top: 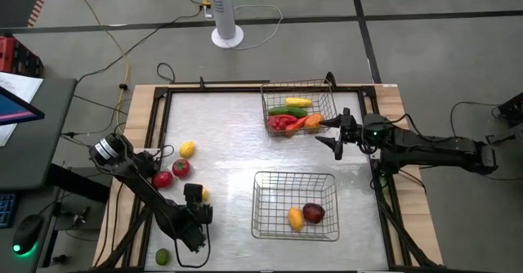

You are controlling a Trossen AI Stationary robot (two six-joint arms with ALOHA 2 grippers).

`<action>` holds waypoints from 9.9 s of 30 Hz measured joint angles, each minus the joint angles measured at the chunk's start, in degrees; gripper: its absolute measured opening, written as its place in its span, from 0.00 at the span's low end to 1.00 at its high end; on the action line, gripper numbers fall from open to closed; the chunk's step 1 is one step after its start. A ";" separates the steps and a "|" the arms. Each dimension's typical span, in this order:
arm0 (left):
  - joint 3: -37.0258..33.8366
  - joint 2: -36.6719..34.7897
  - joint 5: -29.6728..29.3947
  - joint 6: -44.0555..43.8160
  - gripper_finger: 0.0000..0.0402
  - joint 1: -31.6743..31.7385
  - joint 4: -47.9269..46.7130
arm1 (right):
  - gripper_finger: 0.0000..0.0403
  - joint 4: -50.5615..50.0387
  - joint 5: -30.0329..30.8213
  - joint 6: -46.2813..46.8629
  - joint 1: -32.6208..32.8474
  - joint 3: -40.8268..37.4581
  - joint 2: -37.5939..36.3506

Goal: Sort produce into baskets
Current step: Put the top green lime into the bottom wire basket, then put the bottom yellow lemon into the bottom wire basket, then put the top red tomato into the bottom wire basket, then put the yellow lemon into the bottom wire basket

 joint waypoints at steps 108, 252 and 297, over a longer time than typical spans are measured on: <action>12.37 -10.62 -8.17 46.51 0.47 25.16 38.47 | 0.78 5.14 -0.88 -0.22 0.15 0.00 8.52; -24.39 -33.81 2.19 4.02 0.81 58.58 1.41 | 0.78 5.69 -1.90 -0.59 0.55 -0.02 8.52; 4.47 -10.76 19.35 19.11 0.51 34.72 49.00 | 0.78 6.22 -1.90 -0.57 0.42 -0.02 8.57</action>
